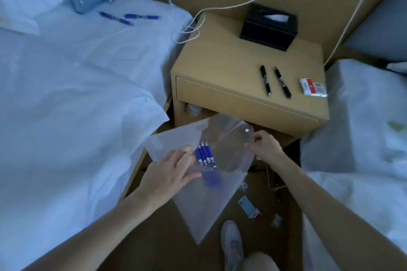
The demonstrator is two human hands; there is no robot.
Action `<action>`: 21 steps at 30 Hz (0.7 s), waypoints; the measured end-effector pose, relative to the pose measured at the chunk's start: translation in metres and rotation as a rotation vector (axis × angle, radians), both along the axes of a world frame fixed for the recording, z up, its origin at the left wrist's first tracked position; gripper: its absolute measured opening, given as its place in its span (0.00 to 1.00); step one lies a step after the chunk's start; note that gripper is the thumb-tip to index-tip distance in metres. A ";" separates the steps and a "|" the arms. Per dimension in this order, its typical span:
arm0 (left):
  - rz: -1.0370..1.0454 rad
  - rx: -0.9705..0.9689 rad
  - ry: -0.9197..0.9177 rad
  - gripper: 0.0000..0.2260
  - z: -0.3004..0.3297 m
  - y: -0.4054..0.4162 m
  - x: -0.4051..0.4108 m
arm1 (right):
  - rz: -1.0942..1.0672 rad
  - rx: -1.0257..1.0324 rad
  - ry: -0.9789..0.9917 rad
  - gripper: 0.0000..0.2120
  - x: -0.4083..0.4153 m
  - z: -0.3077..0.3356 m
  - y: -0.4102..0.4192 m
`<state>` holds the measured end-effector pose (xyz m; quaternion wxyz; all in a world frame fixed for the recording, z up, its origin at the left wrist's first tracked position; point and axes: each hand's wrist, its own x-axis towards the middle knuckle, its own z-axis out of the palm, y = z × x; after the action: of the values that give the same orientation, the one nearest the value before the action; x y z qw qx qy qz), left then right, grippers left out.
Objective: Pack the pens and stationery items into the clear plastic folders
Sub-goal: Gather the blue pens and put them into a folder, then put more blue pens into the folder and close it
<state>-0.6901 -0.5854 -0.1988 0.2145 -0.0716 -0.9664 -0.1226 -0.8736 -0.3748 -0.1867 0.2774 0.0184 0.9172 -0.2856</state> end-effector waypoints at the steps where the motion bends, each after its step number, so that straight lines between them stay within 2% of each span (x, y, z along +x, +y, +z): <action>1: -0.018 0.012 0.021 0.16 0.018 0.004 0.002 | -0.037 -0.021 -0.009 0.19 0.007 0.022 0.005; 8: -0.127 0.040 0.092 0.15 0.132 0.026 0.032 | -0.238 -0.074 -0.006 0.16 0.058 0.137 0.046; 12: -0.106 0.032 0.069 0.15 0.171 0.030 0.047 | -0.332 -0.117 -0.048 0.01 0.066 0.174 0.067; 15: -0.081 0.016 0.075 0.15 0.181 0.030 0.057 | -0.363 -0.203 -0.106 0.04 0.067 0.188 0.075; 21: -0.053 -0.026 0.113 0.16 0.196 0.034 0.065 | -0.343 -0.328 -0.066 0.04 0.077 0.211 0.071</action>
<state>-0.6246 -0.5518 -0.0030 0.2644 -0.1068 -0.9520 -0.1115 -0.7964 -0.3037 0.0246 0.2539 0.1378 0.8324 -0.4729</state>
